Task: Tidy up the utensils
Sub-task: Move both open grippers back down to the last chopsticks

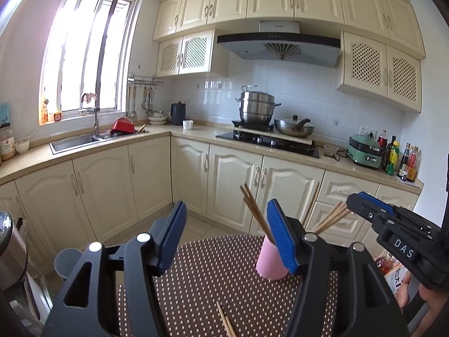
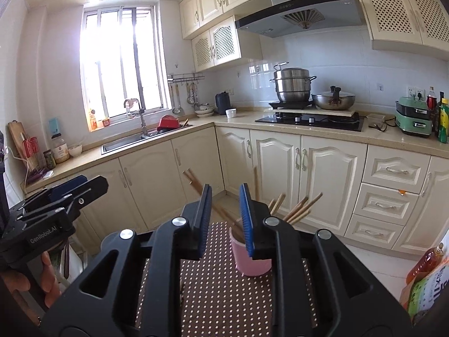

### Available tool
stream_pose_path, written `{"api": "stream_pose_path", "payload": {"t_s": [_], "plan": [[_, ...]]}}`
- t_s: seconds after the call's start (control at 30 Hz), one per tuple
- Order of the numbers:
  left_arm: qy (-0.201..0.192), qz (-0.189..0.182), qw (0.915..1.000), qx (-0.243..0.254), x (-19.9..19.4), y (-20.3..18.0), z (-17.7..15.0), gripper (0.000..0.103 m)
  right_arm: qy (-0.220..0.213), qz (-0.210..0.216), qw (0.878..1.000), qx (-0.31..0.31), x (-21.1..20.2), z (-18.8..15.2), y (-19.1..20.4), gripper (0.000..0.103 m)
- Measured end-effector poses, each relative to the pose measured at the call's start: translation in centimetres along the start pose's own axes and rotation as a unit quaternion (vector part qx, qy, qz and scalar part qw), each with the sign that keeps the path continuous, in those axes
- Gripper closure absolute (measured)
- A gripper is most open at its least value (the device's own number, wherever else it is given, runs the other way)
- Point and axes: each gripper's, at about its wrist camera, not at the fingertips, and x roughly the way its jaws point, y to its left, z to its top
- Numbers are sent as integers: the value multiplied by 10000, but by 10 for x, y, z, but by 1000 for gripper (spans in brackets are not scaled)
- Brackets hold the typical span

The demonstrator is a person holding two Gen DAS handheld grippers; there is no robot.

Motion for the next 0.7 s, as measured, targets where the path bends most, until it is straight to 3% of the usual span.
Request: {"api": "stream_pose_path", "payload": {"t_s": [0.2, 0.43, 0.7], "plan": [[564, 64, 9984, -13, 4, 12, -41, 44, 378, 158, 9991, -122, 3, -35, 19, 82], [1258, 170, 9909, -442, 18, 42, -102, 44, 1081, 332, 9933, -223, 26, -90, 40, 82], [1796, 312, 9813, -620, 27, 67, -155, 44, 2293, 526, 9711, -404, 69, -159, 63, 82]]}}
